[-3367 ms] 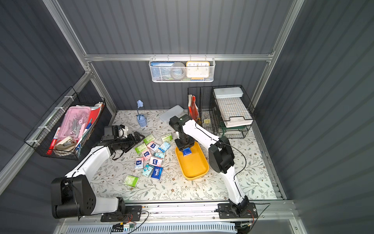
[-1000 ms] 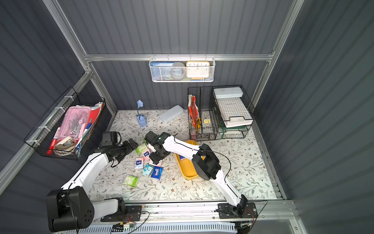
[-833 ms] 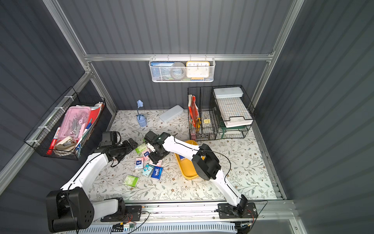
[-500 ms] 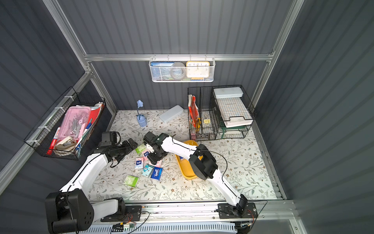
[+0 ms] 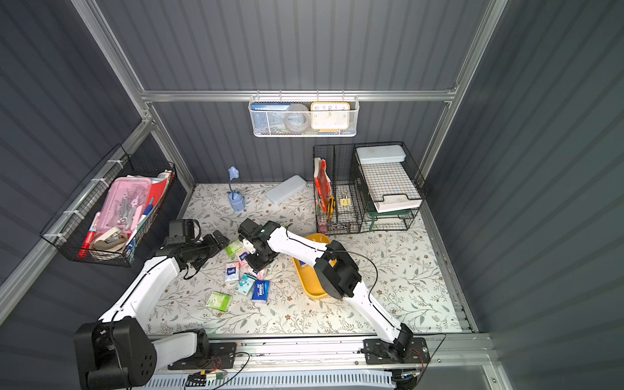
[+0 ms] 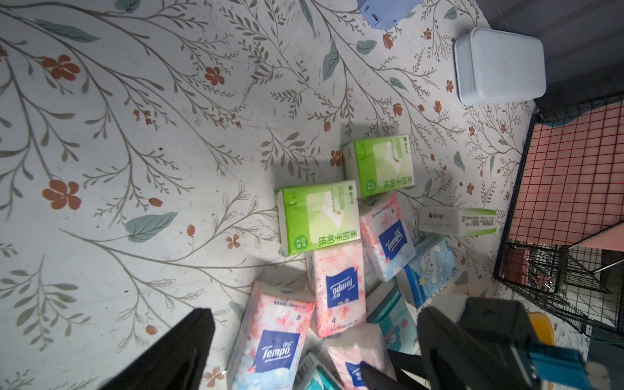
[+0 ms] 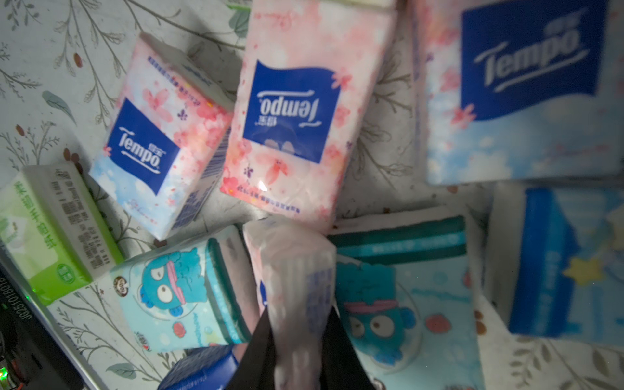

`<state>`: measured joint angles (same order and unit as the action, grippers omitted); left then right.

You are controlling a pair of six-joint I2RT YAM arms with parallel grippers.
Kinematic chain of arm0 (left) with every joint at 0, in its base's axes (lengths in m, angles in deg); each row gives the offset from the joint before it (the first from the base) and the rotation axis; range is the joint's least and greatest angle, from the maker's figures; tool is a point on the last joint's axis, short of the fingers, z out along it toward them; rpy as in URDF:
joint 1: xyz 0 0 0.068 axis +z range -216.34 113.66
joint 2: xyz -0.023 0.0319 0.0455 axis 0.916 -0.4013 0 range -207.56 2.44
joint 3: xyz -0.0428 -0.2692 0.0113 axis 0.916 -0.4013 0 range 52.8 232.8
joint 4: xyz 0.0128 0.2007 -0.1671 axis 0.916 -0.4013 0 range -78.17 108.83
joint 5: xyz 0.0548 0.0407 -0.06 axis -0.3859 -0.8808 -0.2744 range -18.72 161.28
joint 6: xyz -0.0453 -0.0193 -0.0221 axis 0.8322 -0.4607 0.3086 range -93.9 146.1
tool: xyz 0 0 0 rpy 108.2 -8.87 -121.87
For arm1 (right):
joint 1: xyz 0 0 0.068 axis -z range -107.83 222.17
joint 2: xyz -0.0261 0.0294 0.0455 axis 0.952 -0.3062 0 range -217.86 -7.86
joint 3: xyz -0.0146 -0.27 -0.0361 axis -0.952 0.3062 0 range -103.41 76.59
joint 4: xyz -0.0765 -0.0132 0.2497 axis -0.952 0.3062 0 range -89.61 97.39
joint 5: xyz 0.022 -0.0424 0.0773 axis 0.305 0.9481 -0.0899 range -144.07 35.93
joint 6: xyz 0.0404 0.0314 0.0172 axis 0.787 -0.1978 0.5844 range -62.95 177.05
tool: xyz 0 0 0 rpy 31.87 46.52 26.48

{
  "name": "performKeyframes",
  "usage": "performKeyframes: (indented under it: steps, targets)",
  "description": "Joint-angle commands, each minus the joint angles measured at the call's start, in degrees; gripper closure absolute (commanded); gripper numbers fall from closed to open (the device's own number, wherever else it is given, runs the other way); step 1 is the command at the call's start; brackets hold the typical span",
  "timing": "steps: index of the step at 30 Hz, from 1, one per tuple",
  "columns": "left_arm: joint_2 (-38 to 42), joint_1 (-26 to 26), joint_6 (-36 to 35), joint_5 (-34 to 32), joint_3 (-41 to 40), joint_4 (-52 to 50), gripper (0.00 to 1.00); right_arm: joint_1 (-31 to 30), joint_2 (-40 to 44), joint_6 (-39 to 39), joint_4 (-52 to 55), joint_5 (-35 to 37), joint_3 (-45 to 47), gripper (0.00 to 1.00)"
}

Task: Put the pocket tissues into the storage box
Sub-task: Pick up the pocket tissues from the center of the board, then place the pocket tissues in the storage box.

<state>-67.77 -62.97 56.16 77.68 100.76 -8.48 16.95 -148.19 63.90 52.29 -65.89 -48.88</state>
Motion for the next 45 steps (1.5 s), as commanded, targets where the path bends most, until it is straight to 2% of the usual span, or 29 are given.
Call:
performKeyframes:
  steps: [1, 10, 19, 28, 34, 38, 45]
  targets:
    - [0.67, 0.22, -0.55, 0.19, 1.45, -1.25, 0.01, 0.22, 2.07, 1.33, 1.10, -0.67, -0.79, 0.93]
    - [-1.80, 0.23, -5.61, 3.58, 5.20, -0.03, 0.01, 2.89, 11.85, 7.28, 0.74, -1.77, 3.52, 0.93]
    - [-4.99, -0.36, -4.89, 10.04, 5.90, 2.06, 0.01, 9.36, 26.23, 17.43, -7.93, -5.08, 20.21, 0.92]
    - [-6.55, -6.78, -4.31, 7.27, 6.64, 2.02, 0.01, 17.12, 36.44, 19.42, -11.46, -5.85, 35.18, 0.91]
    - [-8.86, -11.09, -4.40, 5.64, 7.56, 1.17, 0.01, 20.79, 39.08, 17.89, -11.53, -5.81, 41.76, 0.91]
    - [-8.74, -11.27, -4.09, 5.22, 7.21, 1.05, 0.01, 21.41, 38.97, 17.24, -13.40, -6.59, 44.58, 0.90]
    - [-7.86, -11.29, -3.70, 4.68, 7.08, 0.64, 0.01, 21.38, 34.77, 16.99, -16.33, -9.64, 44.27, 0.88]
